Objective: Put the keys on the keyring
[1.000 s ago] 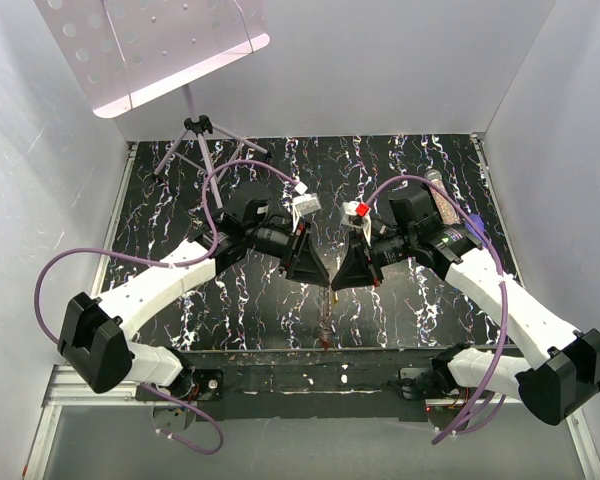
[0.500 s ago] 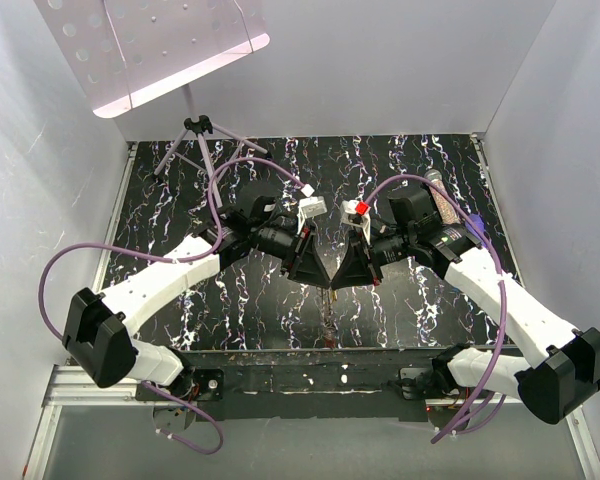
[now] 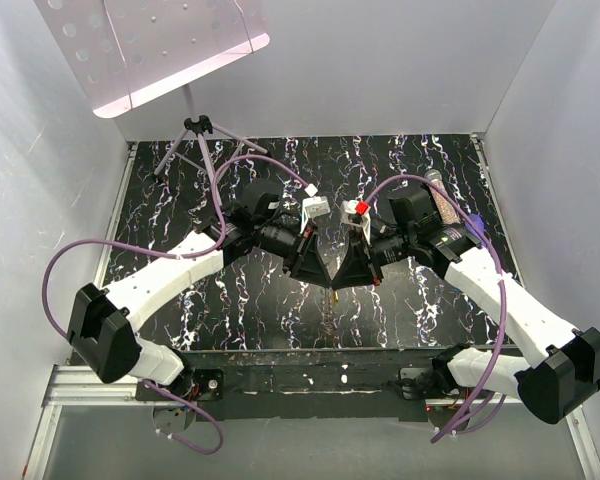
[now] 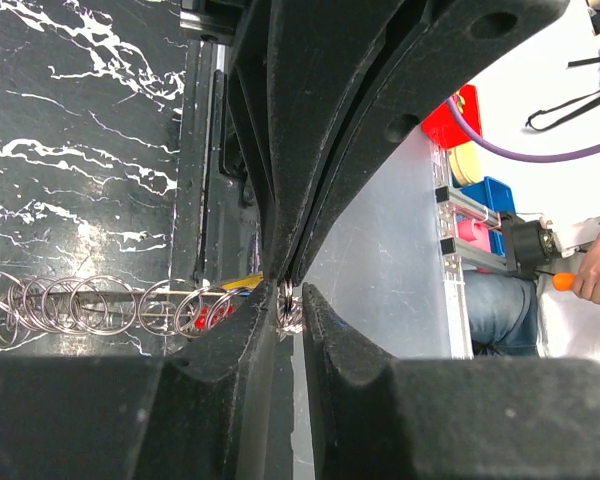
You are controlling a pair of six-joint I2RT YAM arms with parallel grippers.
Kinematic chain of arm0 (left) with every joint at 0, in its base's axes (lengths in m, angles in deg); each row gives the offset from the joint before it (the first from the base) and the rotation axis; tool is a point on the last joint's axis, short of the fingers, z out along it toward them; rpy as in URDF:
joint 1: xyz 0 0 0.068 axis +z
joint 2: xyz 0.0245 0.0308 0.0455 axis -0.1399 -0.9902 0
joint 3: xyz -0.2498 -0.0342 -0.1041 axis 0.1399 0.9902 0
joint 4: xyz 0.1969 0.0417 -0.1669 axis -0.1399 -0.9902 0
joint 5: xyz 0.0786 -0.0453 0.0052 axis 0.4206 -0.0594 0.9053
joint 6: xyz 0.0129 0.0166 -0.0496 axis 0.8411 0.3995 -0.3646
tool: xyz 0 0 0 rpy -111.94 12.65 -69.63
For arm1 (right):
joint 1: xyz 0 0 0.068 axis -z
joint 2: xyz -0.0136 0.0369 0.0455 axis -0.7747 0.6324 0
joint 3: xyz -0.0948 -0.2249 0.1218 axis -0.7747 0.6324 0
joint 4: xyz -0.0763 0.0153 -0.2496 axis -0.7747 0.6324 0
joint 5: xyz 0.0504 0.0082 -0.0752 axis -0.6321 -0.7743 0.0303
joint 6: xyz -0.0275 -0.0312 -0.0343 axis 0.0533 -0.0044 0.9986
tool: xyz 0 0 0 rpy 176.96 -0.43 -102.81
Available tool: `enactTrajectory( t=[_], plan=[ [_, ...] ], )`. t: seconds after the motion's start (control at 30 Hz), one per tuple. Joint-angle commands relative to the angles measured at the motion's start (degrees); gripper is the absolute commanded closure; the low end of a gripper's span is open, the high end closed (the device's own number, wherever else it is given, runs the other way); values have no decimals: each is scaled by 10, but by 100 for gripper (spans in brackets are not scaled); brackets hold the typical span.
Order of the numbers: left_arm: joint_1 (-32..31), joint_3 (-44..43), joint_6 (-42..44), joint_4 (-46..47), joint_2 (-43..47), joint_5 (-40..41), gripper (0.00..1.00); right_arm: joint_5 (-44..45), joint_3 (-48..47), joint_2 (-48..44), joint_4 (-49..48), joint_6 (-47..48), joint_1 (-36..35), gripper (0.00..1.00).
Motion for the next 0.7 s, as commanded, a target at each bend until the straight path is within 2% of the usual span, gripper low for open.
enactTrajectory(
  t=[0.0, 0.27, 0.37, 0.5, 0.67],
  plan=[
    [-9, -22, 21, -23, -3, 4, 84, -22, -17, -5, -33, -10, 1, 99],
    [-11, -28, 33, -35, -8, 3, 84, -23, -15, -5, -35, -13, 1, 99],
    [-13, -28, 38, -38, -9, -4, 88, -24, -15, -5, -34, -13, 1, 99],
    [-14, -36, 49, -53, -13, -11, 100, -23, -14, -5, -35, -15, 1, 99],
    [-14, -36, 58, -64, -9, -8, 100, -23, -11, -7, -46, -27, 1, 99]
  ],
)
